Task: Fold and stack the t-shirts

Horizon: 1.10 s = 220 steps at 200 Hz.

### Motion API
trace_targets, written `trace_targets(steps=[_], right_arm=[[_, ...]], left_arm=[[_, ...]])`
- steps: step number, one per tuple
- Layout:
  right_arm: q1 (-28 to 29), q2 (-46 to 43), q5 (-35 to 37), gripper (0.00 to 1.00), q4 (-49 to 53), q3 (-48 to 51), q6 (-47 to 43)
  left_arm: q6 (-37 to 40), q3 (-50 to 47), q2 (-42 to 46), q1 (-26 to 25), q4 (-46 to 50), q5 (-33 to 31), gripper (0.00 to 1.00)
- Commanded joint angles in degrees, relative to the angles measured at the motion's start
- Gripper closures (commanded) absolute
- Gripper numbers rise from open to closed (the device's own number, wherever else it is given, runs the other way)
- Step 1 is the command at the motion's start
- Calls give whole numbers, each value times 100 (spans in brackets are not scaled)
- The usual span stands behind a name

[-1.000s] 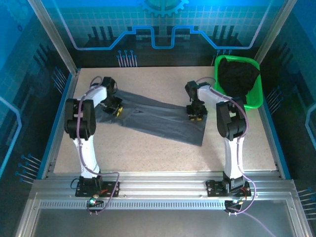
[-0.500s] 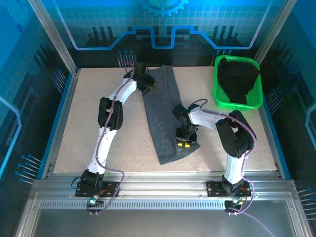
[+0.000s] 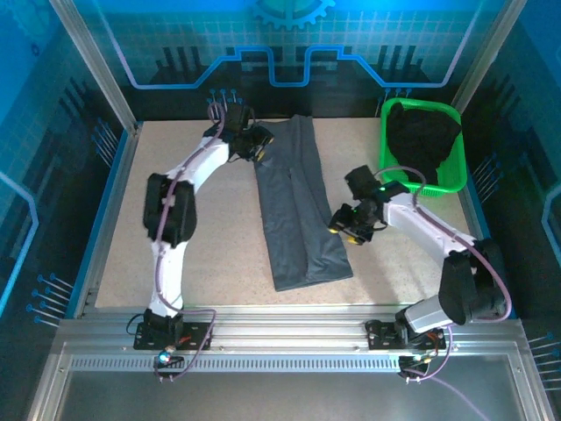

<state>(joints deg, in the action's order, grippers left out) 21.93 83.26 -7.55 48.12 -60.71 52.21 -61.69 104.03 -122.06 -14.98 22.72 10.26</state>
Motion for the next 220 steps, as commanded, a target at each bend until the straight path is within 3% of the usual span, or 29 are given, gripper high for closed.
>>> trace_targets(steps=[1, 40, 57, 76, 99, 122, 158, 196, 213, 220], right_arm=[[-232, 62, 19, 48, 255, 243, -1418], [-109, 575, -441, 47, 168, 608, -2402], [-24, 744, -429, 47, 31, 724, -2476], [31, 1005, -475, 46, -52, 745, -2507], [214, 1301, -500, 46, -94, 719, -2524], [418, 1468, -370, 47, -11, 723, -2499], [556, 1312, -222, 49, 42, 929, -2367], [708, 1133, -458, 64, -87, 999, -2044], [788, 1016, -519, 80, -116, 1153, -1809], [817, 938, -518, 86, -115, 1167, -1702]], left_arm=[[-98, -1823, 1238, -249, 251, 545, 52], [-149, -4713, 2858, -989, 690, 1477, 51], [-507, -5432, 3063, -1454, 287, 1882, 48], [-937, -5847, 3096, -1900, -114, 1871, 48], [-1337, -5956, 2962, -2285, -545, 1795, 49], [-1205, -5659, 2574, -2585, -98, 1808, 57], [-1251, -5672, 2549, -2674, -16, 1648, 67], [-1214, -5496, 2409, -2694, -92, 1656, 86], [-1103, -5458, 2523, -2694, 205, 1505, 100], [-1045, -5479, 2615, -2694, 364, 1440, 100]])
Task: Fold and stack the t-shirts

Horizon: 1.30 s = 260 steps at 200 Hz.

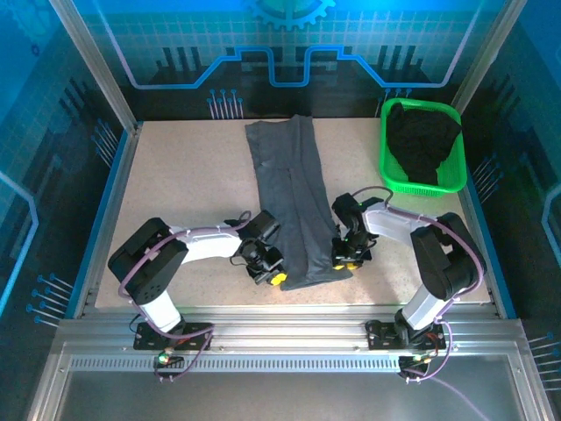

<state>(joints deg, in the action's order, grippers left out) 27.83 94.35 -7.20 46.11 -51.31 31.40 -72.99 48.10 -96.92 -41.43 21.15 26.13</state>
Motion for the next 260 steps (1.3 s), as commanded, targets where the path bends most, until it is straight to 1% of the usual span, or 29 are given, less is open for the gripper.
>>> trace_targets(steps=[1, 26, 55, 73, 91, 110, 121, 139, 161, 180, 195, 226, 260], right_arm=[[227, -170, -553, 86, 86, 227, 379], [322, -386, -592, 100, 193, 251, 631], [533, -658, -809, 100, 398, 262, 788], [641, -854, -1013, 100, 519, 195, 891], [644, -1075, -1139, 100, 613, 121, 1045], [541, -1142, -1111, 100, 838, -392, 1085], [413, -1118, -1071, 100, 930, -679, 1095], [149, -898, -977, 100, 1031, -1323, 1025], [-190, -323, -871, 100, 1083, -2256, 865], [-444, 284, -762, 100, 1088, -3096, 757], [-602, 817, -772, 100, 1067, -3738, 693], [-836, 1918, -756, 100, 1085, -5039, 616], [-954, 3137, -688, 100, 1379, -6374, 491]], left_arm=[[89, 104, 125, -49, 539, -154, 100], [121, -271, 599, -48, 810, -133, 100], [100, -764, 1194, -49, 873, 51, 100], [62, -865, 1506, -12, 735, 162, 100], [151, -668, 1835, 55, 824, -70, 100], [122, -409, 2172, 320, 814, -337, 100], [122, -220, 2343, 551, 776, -556, 100], [148, 82, 2416, 961, 589, -728, 100], [301, 514, 2160, 1476, 313, -755, 100], [336, 868, 1725, 1875, -120, -705, 100], [488, 1257, 1307, 2122, -219, -723, 100], [644, 1868, 393, 2497, -664, -581, 100], [882, 2585, -582, 2746, -706, -545, 100]])
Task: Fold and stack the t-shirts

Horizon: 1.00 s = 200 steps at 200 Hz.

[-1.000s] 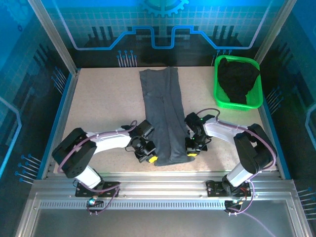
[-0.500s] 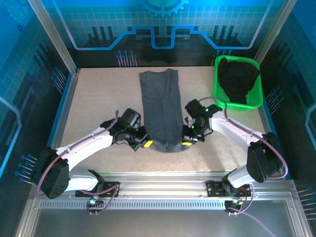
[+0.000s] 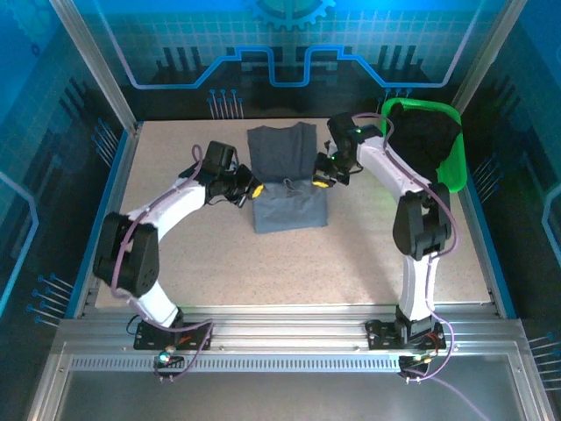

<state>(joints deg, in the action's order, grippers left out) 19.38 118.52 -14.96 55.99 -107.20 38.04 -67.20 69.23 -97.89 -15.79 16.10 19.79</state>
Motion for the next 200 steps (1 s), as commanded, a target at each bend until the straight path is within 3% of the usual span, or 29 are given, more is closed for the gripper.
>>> trace_targets(steps=[1, 12, 18, 29, 39, 49, 83, 120, 156, 200], right_arm=[[-113, 753, 84, 100, 402, -825, -174], [-168, 1045, 71, 99, 455, -1168, -166], [-203, 1218, 41, 89, 489, -1340, -182], [-273, 1443, 72, 63, 624, -1666, -212], [-311, 1638, 138, 52, 684, -1856, -305], [-336, 1526, 308, 46, 659, -1855, -401], [-372, 337, 759, 39, 303, -511, -537], [-205, -864, 264, 39, -670, 1885, -258], [39, -971, -166, 39, -1246, 2809, 130], [14, -426, -135, 39, -1477, 2765, 351]], left_arm=[[304, 488, -512, 186, -224, 92, 100], [311, 698, -850, 261, -361, 186, 98], [334, 849, -1037, 305, -357, 222, 90], [415, 1062, -1303, 377, -428, 282, 63], [458, 1145, -1374, 431, -466, 252, 52], [520, 1044, -1195, 437, -572, 123, 47], [408, -244, -11, 293, -475, -168, 48], [-861, -2061, 936, -357, -894, -444, 54], [-1673, -2377, 538, -688, -1595, -589, 50], [-1525, -1994, -106, -664, -1611, -668, 52]])
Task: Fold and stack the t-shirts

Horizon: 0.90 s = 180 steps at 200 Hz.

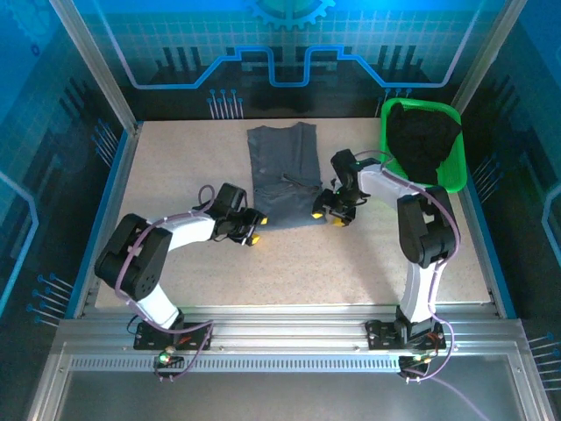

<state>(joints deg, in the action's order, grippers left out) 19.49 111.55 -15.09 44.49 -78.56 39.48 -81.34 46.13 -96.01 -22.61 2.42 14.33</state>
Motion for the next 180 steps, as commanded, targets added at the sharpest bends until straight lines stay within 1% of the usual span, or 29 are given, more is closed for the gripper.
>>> trace_targets(steps=[1, 25, 45, 58, 79, 93, 103, 129, 158, 171, 180], right_arm=[[3, 284, -128, 39, -336, -107, 208], [19, 645, -307, 42, -334, -389, 301], [73, 784, -337, 49, -283, -492, 450], [85, 808, -317, 59, -334, -460, 603], [74, 786, -265, 83, -493, -408, 817], [53, 702, -221, 94, -529, -523, 891], [18, 624, -180, 100, -459, -693, 903], [-207, 411, -134, 100, -102, -1414, 940], [-418, 402, -147, 100, 441, -2654, 822], [-424, 433, -143, 100, 677, -2998, 719], [-413, 468, -186, 100, 815, -3076, 664]], left_arm=[[-102, 326, -308, 23, -246, -118, 52], [-83, 447, -610, 29, -307, -138, 59], [-91, 465, -702, 64, -412, -198, 67], [-38, 536, -756, 94, -432, -217, 73], [52, 662, -768, 168, -496, -263, 91], [176, 846, -674, 225, -387, -314, 100], [306, 1062, -584, 287, -200, -321, 100], [554, 1866, -262, 518, 251, -251, 100], [821, 2898, -37, 773, 554, -172, 100], [921, 3161, 1, 802, 774, -94, 100], [928, 3142, 19, 802, 821, 9, 100]])
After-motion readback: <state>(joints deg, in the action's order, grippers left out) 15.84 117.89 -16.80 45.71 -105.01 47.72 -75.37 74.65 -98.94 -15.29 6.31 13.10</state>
